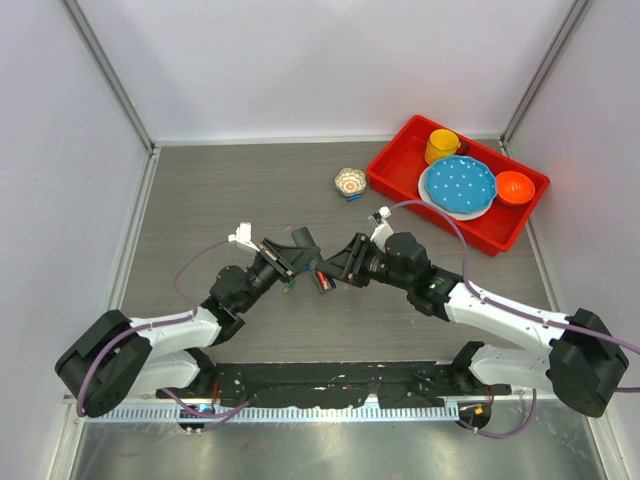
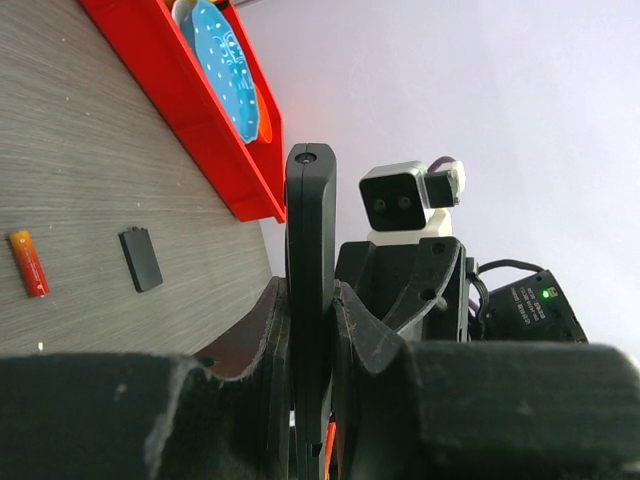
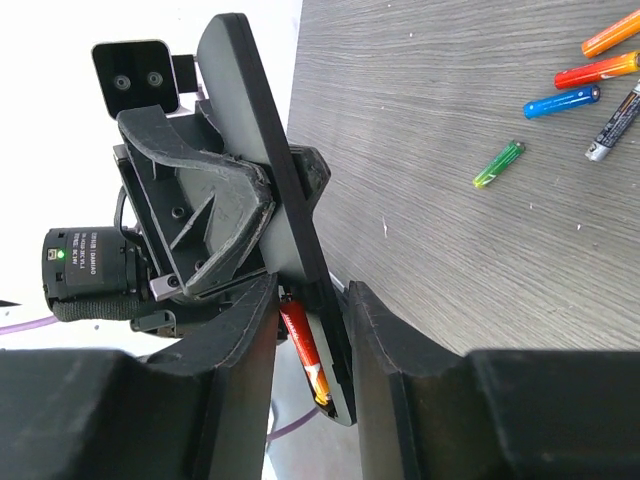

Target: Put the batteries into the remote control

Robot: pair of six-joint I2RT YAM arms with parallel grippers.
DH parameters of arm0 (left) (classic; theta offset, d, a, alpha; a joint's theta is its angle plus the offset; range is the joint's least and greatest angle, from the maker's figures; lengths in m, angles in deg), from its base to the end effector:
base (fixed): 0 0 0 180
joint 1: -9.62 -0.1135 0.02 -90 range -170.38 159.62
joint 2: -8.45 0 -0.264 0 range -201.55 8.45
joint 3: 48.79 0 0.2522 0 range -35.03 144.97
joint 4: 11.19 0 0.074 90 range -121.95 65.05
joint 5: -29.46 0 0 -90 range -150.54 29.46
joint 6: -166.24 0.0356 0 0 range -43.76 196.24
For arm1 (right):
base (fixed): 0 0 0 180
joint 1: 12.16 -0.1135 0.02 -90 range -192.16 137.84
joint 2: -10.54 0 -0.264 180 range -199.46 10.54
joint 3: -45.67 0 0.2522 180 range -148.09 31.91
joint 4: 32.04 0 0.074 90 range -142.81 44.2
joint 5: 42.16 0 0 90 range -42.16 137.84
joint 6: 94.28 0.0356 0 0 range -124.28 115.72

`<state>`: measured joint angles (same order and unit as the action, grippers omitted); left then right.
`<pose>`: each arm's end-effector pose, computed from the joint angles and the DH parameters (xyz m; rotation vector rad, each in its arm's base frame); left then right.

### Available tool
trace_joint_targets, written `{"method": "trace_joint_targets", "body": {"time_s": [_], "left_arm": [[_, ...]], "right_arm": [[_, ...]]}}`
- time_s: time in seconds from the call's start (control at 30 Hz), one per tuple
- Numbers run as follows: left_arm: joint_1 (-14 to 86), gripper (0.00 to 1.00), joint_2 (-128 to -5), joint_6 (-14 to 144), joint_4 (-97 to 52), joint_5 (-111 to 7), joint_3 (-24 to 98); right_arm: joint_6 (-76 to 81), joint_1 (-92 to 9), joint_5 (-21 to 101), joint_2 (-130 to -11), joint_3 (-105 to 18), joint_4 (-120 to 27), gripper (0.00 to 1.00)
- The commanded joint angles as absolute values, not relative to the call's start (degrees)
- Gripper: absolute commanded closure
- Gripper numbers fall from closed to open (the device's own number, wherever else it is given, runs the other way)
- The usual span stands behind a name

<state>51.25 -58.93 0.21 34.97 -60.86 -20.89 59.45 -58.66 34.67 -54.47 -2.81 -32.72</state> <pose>0.1660 -0.1473 0.2096 -0.5050 1.6136 -1.6236 0.1690 0.1899 0.2489 0.1421 2.1676 1.4517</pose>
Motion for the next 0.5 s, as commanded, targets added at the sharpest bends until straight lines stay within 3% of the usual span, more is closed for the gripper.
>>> {"method": "trace_joint_targets", "body": {"time_s": [0.0,0.47], "left_arm": [[51.55,1.0,-57.73,-1.81,44.21,-62.91,-16.83],[52.34,1.0,-59.67,-2.78,44.48,-62.65,-15.78]], "right_arm": [[55.84,-59.01,35.19,-56.52,-2.72,-41.5,0.65],[52.77,-59.44,35.54,-57.92,-3.6,-42.9,0.68]]}}
